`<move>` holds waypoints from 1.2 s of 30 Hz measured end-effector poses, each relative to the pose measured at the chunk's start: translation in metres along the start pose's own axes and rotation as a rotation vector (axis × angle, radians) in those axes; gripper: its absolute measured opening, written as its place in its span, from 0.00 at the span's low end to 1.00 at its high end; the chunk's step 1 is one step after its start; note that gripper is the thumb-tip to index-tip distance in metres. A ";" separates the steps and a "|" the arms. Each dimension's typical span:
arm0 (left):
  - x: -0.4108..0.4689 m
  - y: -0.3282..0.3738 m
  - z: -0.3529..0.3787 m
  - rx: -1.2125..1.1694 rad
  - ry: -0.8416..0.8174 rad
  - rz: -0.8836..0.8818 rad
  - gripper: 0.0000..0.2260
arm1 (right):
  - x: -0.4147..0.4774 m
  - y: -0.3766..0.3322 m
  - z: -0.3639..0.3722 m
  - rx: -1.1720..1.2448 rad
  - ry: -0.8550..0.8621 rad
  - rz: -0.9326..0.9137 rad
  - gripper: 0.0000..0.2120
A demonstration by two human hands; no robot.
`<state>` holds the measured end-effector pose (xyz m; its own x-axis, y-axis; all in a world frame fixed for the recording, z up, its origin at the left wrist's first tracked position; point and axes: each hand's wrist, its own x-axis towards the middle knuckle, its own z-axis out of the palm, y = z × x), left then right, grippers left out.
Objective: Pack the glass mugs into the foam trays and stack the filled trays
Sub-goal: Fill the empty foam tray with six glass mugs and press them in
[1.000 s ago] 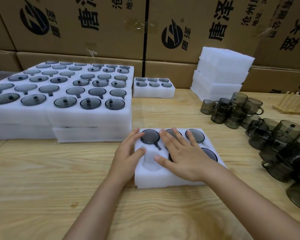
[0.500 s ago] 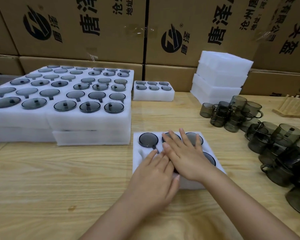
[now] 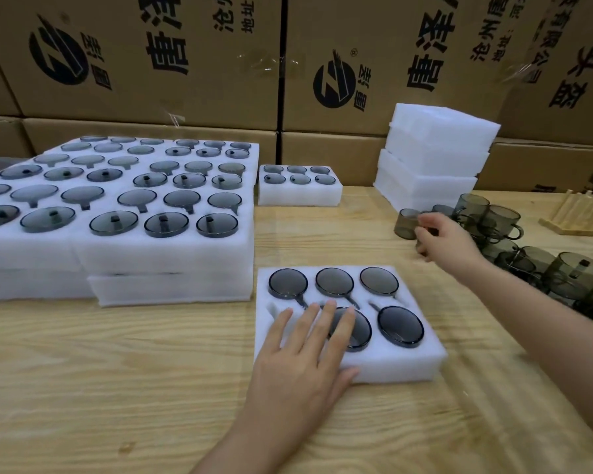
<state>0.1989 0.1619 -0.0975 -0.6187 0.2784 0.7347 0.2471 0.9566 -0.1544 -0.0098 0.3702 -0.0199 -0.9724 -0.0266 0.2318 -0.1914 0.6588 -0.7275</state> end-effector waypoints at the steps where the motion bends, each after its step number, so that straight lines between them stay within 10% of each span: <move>1: 0.001 -0.003 -0.001 -0.016 0.043 -0.011 0.24 | 0.014 0.012 -0.002 -0.146 -0.019 0.034 0.20; 5: 0.001 -0.025 -0.010 -0.269 0.220 -0.188 0.19 | 0.040 0.040 -0.001 -0.364 -0.144 0.193 0.25; 10: -0.002 -0.054 -0.015 -0.882 0.451 -0.934 0.12 | 0.046 0.042 0.006 -0.485 -0.113 0.130 0.22; 16: -0.002 -0.069 -0.004 -1.010 0.449 -1.256 0.13 | 0.033 0.021 0.013 -0.563 -0.055 0.170 0.08; 21: -0.005 -0.068 -0.007 -1.050 0.427 -1.207 0.13 | 0.012 -0.003 0.020 -0.690 -0.037 0.105 0.13; 25: -0.005 -0.063 -0.017 -1.074 0.374 -1.037 0.06 | -0.019 -0.042 0.026 -0.347 0.009 -0.029 0.11; 36: 0.002 -0.043 -0.026 -1.048 0.010 -0.733 0.32 | -0.144 -0.136 0.048 0.086 -0.248 -0.460 0.11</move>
<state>0.2062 0.1187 -0.0724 -0.8545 -0.2880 0.4322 0.3219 0.3594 0.8759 0.1498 0.2483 0.0140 -0.7857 -0.4823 0.3874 -0.6059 0.4731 -0.6396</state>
